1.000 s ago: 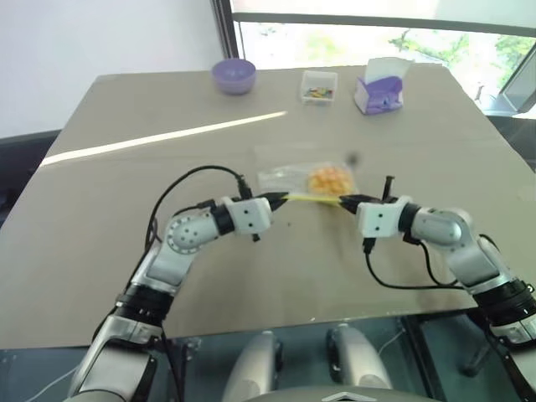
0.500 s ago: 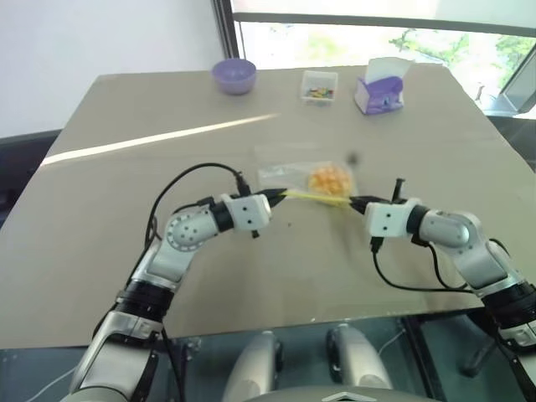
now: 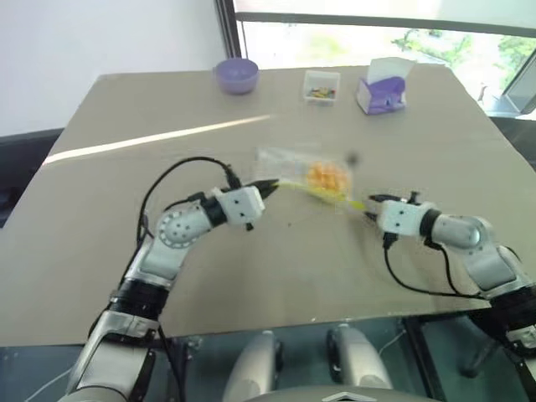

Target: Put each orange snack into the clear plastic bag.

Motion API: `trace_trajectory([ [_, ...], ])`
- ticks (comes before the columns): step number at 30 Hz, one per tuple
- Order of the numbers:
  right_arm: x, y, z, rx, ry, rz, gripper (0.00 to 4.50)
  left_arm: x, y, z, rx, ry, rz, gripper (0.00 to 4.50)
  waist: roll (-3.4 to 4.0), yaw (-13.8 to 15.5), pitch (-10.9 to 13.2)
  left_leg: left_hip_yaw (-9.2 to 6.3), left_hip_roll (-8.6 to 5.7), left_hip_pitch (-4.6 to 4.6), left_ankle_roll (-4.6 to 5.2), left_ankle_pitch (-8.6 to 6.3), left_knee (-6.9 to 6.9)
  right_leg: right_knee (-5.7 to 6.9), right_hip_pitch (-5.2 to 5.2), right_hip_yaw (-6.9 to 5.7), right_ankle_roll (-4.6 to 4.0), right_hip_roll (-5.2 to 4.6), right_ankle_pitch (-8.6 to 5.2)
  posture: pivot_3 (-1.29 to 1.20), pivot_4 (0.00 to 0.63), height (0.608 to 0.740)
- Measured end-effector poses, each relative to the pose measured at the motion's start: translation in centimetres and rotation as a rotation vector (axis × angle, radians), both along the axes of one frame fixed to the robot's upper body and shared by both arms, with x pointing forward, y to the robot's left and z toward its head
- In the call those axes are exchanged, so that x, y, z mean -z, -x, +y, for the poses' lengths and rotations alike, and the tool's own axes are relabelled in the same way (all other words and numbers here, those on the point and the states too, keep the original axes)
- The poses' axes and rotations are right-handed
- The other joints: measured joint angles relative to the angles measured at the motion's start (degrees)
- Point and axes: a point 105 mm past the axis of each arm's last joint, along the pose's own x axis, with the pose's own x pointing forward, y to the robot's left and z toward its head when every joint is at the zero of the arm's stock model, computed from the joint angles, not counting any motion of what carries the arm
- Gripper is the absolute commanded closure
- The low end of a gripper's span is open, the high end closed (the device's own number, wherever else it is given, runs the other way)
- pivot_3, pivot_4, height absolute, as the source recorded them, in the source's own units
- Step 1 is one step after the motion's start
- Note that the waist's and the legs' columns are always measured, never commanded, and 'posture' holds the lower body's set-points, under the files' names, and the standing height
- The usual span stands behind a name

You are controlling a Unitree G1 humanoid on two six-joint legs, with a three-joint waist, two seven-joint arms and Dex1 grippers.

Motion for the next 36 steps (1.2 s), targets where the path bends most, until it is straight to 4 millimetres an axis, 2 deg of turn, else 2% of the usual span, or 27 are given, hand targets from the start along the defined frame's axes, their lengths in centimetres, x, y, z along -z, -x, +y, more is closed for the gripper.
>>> trace_trajectory([
  [7,0.2,1.0,0.3,-0.008,-0.057,0.040,2.17,-0.3,-0.1,-0.1,-0.002,0.009,-0.008,4.50,0.01,0.3,0.0,0.05,0.01,0.02,0.01,-0.01,0.00,-0.01,0.01,0.04,0.00,0.01,0.00,0.00,0.150,0.740],
  [15,0.2,1.3,3.1,-0.037,-0.224,0.119,2.17,-0.3,-0.1,-0.1,-0.002,0.009,-0.008,4.50,0.00,0.5,0.0,0.04,0.02,0.01,0.01,-0.01,0.01,-0.01,0.01,0.03,0.00,0.02,0.00,0.00,0.150,0.740],
  [20,-0.2,0.6,4.3,-0.042,-0.300,0.135,2.17,-0.2,-0.1,-0.1,-0.004,0.010,-0.005,4.50,0.01,0.6,0.0,0.02,0.02,0.02,0.01,-0.01,0.00,-0.01,0.00,0.01,0.00,0.02,0.00,0.00,0.150,0.740],
  [23,-0.3,0.0,4.5,-0.037,-0.321,0.142,2.96,-0.2,-0.1,-0.1,-0.005,0.010,-0.003,4.50,0.01,0.6,0.0,0.02,0.01,0.01,0.01,-0.01,0.00,-0.01,0.00,0.01,0.00,0.02,0.00,0.00,0.150,0.740],
  [25,-0.1,-0.1,4.4,-0.031,-0.323,0.149,4.04,-0.2,-0.1,-0.1,-0.005,0.011,-0.002,4.50,0.01,0.6,0.0,0.02,0.01,0.00,0.01,-0.01,0.00,-0.02,0.00,0.01,0.00,0.02,0.00,0.00,0.150,0.740],
  [26,0.0,-0.1,4.4,-0.029,-0.323,0.152,4.40,-0.2,-0.1,-0.1,-0.004,0.011,-0.003,4.50,0.01,0.6,0.0,0.02,0.01,0.00,0.01,-0.01,0.00,-0.02,0.00,0.01,0.00,0.01,0.00,0.00,0.150,0.740],
  [33,-0.1,-0.2,4.3,-0.029,-0.328,0.153,4.40,0.0,0.0,-0.1,-0.015,0.017,0.007,4.50,0.01,0.6,0.0,0.02,0.01,0.01,0.02,-0.01,0.00,-0.02,0.00,0.01,0.00,0.02,0.00,0.00,0.150,0.740],
  [36,-1.5,-1.2,3.9,-0.014,-0.323,0.107,4.40,-0.3,-0.4,-0.2,-0.036,0.042,0.017,4.50,0.01,0.6,0.0,0.05,0.00,0.00,0.02,-0.01,0.02,-0.02,0.00,0.03,0.01,0.01,0.01,0.00,0.150,0.740],
])
